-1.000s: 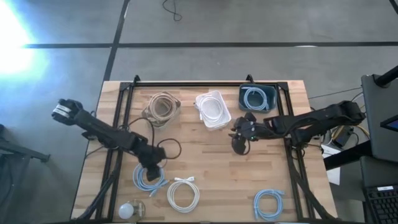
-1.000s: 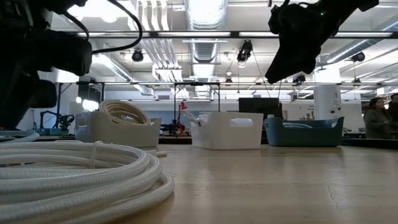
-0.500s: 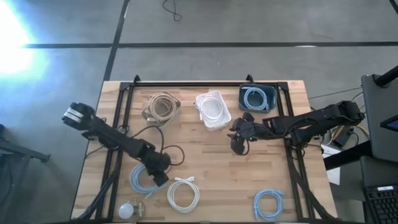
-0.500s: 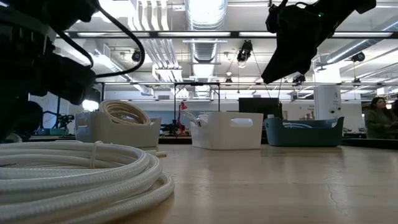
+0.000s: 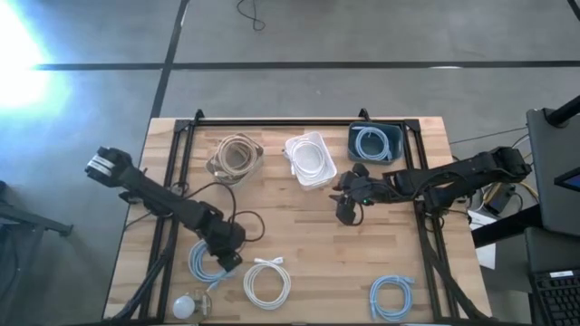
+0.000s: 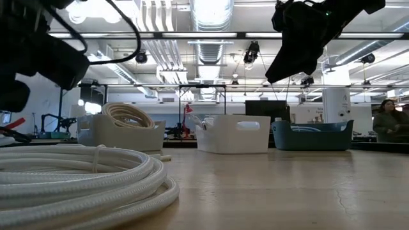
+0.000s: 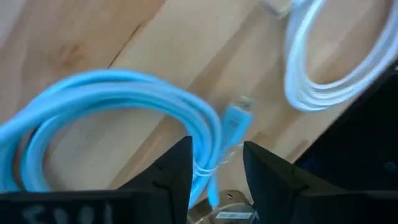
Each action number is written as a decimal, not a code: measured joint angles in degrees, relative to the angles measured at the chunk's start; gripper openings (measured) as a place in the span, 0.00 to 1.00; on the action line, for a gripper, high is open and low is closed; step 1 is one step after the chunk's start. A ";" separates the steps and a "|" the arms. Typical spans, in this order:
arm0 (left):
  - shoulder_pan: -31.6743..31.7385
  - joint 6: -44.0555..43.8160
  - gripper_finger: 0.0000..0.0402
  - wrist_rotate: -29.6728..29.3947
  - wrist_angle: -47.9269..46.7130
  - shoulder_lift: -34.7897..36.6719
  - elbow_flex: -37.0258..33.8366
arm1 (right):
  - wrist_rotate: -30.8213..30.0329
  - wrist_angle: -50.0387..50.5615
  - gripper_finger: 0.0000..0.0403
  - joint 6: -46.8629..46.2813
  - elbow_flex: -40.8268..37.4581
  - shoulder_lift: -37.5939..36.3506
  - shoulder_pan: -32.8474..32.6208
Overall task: Sort HDMI cables
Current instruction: Put the top light blue hdmi cable into the blue bin
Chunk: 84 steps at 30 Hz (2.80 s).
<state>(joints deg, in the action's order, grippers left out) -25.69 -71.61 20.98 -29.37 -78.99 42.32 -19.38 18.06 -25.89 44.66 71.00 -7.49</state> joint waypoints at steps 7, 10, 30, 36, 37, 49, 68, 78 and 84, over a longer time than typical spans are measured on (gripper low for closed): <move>-0.24 -3.66 0.34 -3.68 1.65 -3.03 -1.98 | 0.00 -0.28 0.32 0.01 0.00 0.35 0.00; -0.25 -3.73 0.34 -4.10 2.52 -4.79 -2.27 | 0.00 -0.29 0.32 0.02 0.00 0.35 0.00; 1.33 26.42 0.07 -8.08 7.20 -6.85 -1.70 | -0.26 -4.17 0.32 5.39 -0.11 0.35 0.02; 3.31 32.91 0.07 -11.75 6.88 -2.16 0.60 | 0.56 -20.64 0.31 23.74 -0.11 2.90 0.01; 3.75 33.97 0.08 -11.87 6.83 -1.34 1.06 | 1.70 -24.06 0.31 27.51 -0.09 3.73 -0.01; 9.38 53.50 0.08 -27.85 6.45 4.32 4.29 | 13.00 -33.84 0.31 33.25 9.04 19.69 0.07; 10.67 73.36 0.08 -55.10 15.99 4.01 4.58 | -2.84 6.01 0.36 14.01 30.80 22.44 0.74; 12.46 81.72 0.08 -55.18 24.31 3.77 4.42 | 14.59 -38.38 0.36 12.26 6.75 14.29 6.74; 12.96 84.71 0.08 -54.92 26.39 3.27 4.36 | 17.60 -47.27 0.36 11.31 3.65 17.02 8.96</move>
<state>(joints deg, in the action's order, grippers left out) -12.73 13.10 -33.94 -2.98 -75.72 46.68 -1.78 -29.20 -14.58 48.31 88.03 1.47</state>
